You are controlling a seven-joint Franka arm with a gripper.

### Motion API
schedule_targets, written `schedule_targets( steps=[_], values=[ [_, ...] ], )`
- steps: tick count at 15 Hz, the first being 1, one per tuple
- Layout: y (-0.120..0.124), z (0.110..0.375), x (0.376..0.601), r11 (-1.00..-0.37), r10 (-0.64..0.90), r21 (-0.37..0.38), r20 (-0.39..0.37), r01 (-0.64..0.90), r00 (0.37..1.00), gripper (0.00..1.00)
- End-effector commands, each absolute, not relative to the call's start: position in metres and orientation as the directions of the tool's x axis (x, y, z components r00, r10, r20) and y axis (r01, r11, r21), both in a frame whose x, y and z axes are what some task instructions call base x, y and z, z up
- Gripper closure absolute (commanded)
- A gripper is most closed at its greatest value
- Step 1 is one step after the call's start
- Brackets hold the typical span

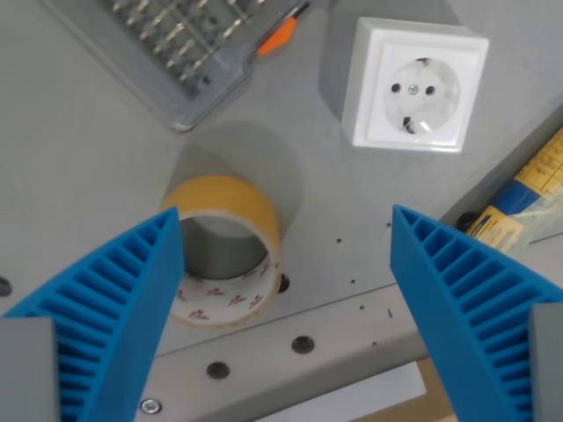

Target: Move above the white socket

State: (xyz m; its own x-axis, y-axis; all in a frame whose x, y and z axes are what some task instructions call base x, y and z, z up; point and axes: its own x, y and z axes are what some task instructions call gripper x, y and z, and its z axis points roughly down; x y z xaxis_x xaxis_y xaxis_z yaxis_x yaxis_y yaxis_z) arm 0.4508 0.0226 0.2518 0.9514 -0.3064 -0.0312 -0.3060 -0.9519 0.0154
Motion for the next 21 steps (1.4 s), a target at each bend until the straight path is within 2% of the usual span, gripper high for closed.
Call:
schedule_targets(
  steps=[1,21],
  values=[
    [0.01,0.24,0.447,-0.942,-0.335,-0.006,0.048,-0.335,0.941,0.0],
    [-0.046,0.179,0.446,-0.919,-0.394,0.011,0.059,-0.395,0.917,0.0]
  ],
)
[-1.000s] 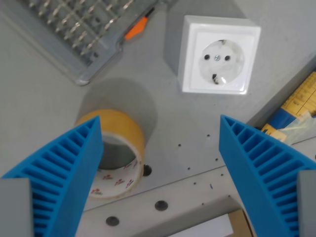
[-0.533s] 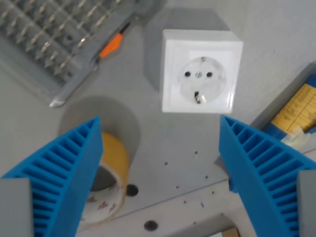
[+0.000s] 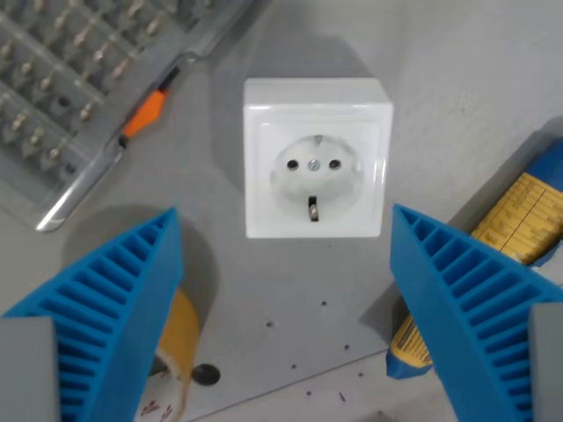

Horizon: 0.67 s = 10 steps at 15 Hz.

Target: Move above the white socket

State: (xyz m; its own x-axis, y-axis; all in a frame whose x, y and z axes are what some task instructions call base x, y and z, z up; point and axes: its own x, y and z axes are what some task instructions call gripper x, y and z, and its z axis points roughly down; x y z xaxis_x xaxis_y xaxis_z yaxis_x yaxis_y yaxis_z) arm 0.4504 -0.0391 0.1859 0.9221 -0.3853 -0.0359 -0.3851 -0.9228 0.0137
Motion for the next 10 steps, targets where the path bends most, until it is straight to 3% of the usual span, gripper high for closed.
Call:
schedule_targets(
  steps=[1,10],
  values=[
    [-0.048,0.177,0.446,-0.918,-0.394,0.013,0.058,-0.395,0.917,0.0],
    [-0.058,0.165,0.445,-0.917,-0.395,0.019,0.063,-0.397,0.916,0.0]
  ],
)
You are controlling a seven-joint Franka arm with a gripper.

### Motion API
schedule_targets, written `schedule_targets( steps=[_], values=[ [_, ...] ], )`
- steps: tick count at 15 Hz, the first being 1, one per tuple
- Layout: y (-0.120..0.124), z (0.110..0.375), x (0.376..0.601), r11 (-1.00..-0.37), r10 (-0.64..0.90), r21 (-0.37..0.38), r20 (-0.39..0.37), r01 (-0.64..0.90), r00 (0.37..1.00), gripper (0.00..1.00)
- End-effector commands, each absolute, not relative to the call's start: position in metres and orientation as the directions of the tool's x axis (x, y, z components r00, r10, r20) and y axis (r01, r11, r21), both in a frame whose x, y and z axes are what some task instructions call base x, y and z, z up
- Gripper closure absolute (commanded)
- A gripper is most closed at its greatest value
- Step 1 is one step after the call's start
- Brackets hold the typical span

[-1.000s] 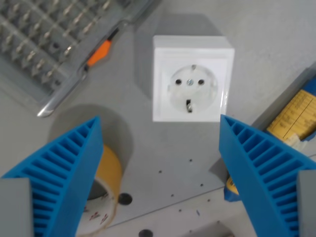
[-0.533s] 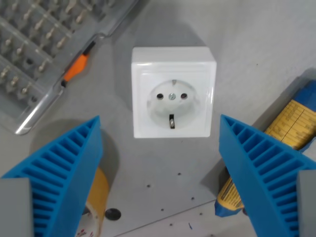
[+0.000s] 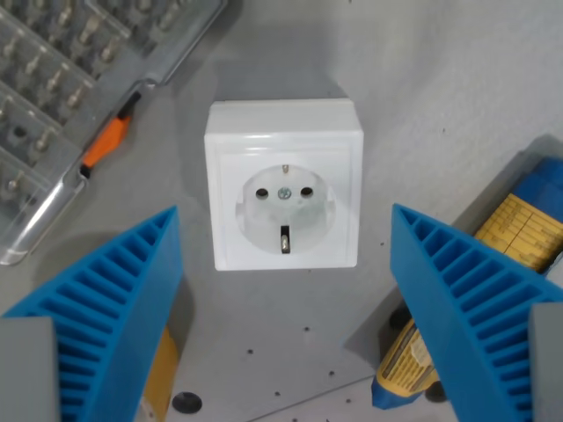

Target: Move above the white socket

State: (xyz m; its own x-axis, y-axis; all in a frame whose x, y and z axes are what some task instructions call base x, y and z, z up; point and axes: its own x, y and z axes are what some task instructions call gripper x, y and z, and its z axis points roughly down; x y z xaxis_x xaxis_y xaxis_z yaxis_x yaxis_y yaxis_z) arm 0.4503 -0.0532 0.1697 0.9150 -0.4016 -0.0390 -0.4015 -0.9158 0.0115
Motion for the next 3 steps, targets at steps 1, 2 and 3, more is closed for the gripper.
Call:
schedule_targets(
  steps=[1,2,3],
  values=[
    [-0.0583,0.1646,0.4445,-0.918,-0.394,0.02,0.064,-0.396,0.917,0.0],
    [-0.0586,0.1642,0.4442,-0.918,-0.393,0.02,0.065,-0.395,0.917,0.0],
    [-0.0588,0.164,0.444,-0.919,-0.392,0.019,0.066,-0.394,0.917,0.0]
  ],
)
